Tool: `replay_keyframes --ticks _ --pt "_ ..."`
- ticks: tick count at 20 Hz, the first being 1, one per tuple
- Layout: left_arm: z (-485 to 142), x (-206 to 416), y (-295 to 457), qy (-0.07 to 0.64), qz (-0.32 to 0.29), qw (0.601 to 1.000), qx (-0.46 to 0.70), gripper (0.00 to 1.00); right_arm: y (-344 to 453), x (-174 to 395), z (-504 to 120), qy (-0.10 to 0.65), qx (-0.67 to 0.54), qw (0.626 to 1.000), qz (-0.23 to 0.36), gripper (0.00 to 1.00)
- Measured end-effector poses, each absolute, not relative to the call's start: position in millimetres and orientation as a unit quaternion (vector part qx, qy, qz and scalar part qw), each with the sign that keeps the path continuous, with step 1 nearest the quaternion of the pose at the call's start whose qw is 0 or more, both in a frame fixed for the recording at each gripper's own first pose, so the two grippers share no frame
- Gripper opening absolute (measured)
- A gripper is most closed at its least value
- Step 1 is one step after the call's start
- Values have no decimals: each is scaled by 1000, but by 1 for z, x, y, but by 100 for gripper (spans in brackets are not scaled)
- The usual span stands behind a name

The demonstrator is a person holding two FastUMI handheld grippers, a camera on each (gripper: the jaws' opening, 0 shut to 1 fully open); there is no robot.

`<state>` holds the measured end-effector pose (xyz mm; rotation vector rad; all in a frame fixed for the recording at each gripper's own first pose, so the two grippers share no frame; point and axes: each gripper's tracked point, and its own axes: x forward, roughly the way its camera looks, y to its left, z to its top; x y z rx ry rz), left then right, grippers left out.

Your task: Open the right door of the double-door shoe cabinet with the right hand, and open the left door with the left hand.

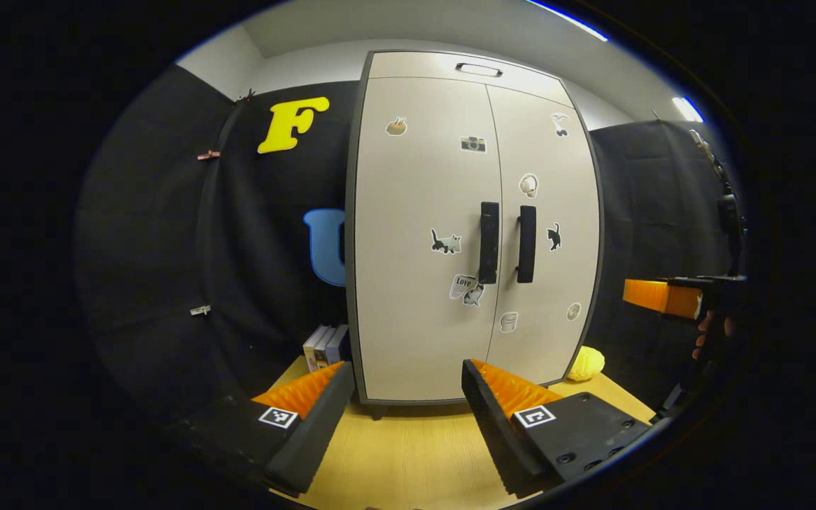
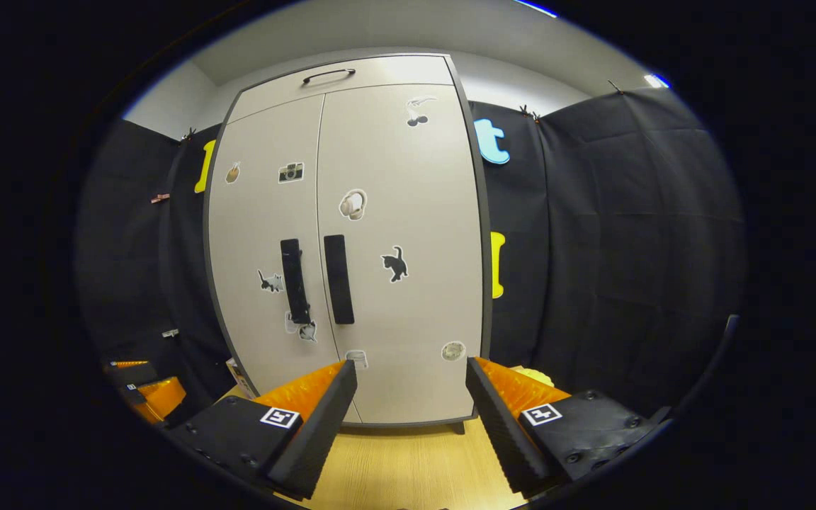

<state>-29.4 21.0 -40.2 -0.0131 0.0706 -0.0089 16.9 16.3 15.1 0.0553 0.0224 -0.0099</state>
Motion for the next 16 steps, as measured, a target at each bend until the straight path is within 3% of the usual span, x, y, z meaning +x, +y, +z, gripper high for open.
replay_keyframes --ticks 16 --pt "-78 -63 82 60 42 997 -24 95 85 141 80 -39 8 999 24 98"
